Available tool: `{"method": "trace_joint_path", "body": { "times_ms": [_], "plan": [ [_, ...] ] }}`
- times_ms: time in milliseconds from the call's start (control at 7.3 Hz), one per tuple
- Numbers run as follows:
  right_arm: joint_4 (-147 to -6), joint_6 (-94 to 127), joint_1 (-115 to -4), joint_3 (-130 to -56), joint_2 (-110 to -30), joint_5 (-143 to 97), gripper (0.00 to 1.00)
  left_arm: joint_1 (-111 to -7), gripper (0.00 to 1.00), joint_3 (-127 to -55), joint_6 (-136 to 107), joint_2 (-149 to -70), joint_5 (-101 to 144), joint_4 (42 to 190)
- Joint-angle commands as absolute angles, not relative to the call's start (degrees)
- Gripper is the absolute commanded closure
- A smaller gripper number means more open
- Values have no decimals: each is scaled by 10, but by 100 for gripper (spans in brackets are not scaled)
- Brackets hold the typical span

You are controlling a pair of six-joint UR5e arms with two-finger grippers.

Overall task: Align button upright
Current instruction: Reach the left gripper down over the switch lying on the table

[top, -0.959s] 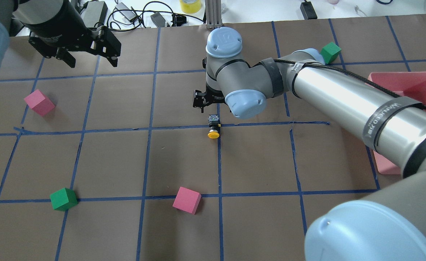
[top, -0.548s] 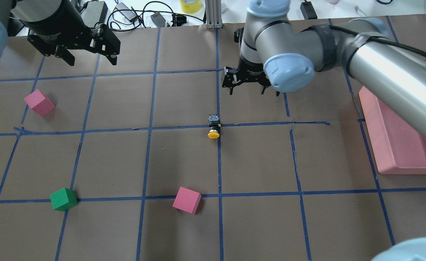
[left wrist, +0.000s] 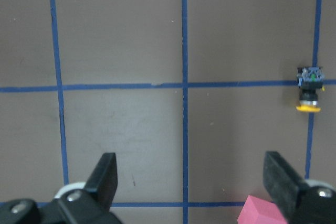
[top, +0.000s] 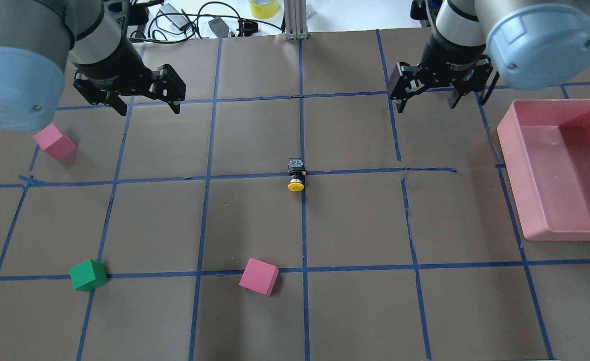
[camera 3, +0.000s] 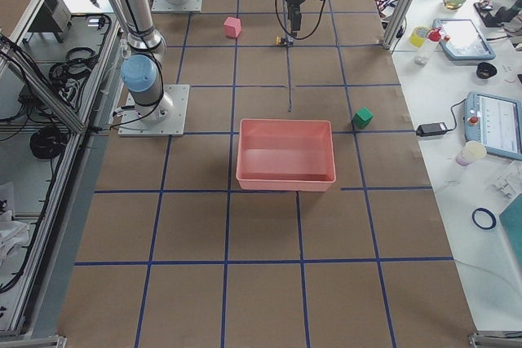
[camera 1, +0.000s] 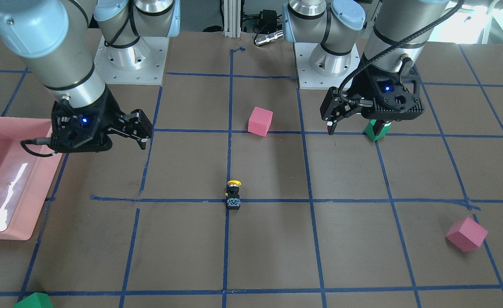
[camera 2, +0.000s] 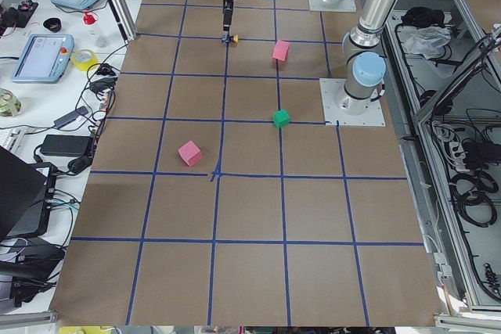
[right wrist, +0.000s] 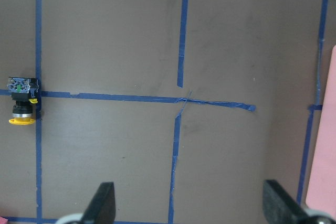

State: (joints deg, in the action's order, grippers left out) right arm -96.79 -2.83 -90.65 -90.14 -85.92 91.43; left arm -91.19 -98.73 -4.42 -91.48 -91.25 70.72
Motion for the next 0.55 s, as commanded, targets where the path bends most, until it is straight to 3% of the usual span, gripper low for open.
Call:
{"method": "trace_joint_path", "body": {
  "times_ms": [0, 411],
  "plan": [
    [-965, -24, -910, -908, -865, 896, 0, -962, 0, -1054, -116, -926, -955, 582],
    [-967, -25, -909, -903, -865, 883, 0, -987, 2, -1183, -159, -965, -967, 349]
  ]
}}
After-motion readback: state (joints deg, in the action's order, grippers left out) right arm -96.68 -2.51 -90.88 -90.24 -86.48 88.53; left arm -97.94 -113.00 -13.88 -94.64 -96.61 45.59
